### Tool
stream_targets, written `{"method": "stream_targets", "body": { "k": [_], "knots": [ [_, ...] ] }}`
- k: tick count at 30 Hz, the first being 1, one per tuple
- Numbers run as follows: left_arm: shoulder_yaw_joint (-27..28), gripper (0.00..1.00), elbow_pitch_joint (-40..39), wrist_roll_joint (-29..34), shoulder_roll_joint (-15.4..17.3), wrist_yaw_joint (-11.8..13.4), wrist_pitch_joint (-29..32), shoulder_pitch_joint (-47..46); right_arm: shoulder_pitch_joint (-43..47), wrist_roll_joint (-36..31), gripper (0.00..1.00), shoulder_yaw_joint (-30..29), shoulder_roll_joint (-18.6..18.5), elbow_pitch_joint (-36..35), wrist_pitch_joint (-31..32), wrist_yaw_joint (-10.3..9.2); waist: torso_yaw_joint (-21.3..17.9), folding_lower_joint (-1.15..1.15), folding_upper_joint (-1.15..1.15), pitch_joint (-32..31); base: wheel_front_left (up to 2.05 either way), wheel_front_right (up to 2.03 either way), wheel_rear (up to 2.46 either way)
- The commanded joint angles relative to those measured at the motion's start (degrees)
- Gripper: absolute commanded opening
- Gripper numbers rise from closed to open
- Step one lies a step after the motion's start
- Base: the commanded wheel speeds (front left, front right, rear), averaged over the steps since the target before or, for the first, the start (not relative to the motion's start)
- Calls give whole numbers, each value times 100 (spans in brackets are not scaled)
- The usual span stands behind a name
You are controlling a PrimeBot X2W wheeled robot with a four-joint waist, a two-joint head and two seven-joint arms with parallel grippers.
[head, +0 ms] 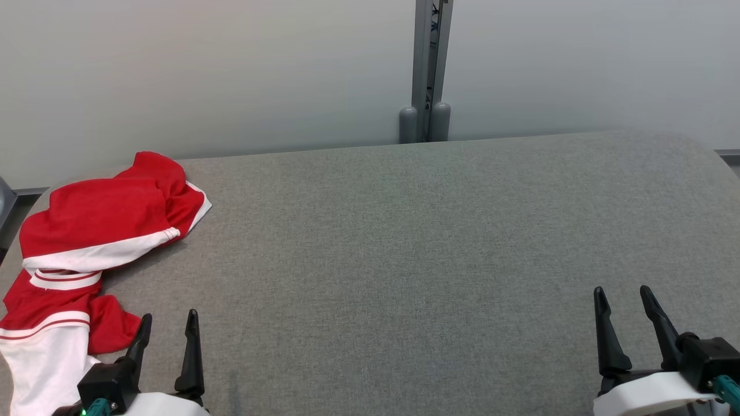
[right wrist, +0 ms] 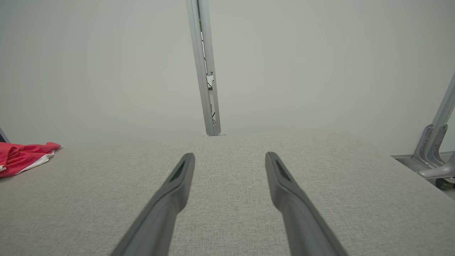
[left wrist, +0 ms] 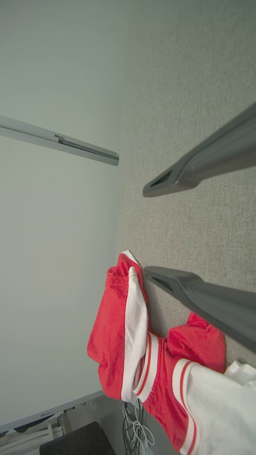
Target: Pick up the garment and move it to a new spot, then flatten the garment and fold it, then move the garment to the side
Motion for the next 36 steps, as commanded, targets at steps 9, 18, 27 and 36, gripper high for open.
{"method": "stream_targets", "body": {
  "k": [9,18,27,36],
  "knots": [
    [176,100,93,295,-30,-80,-131,79,89,-159,100,51,7,-30,-154,12,-5,0,0,-43,0,0,0],
    [367,100,180,400,-112,-172,-184,14,133,28,100,108,29,75,-203,13,-15,0,0,-61,0,0,0],
    [485,100,236,445,-160,-247,-181,-31,145,83,100,101,34,127,-200,13,7,0,0,-90,0,0,0],
    [553,100,239,487,-195,-307,-180,-83,292,69,100,60,37,83,-198,13,457,0,0,-187,0,0,0]
  ]
}}
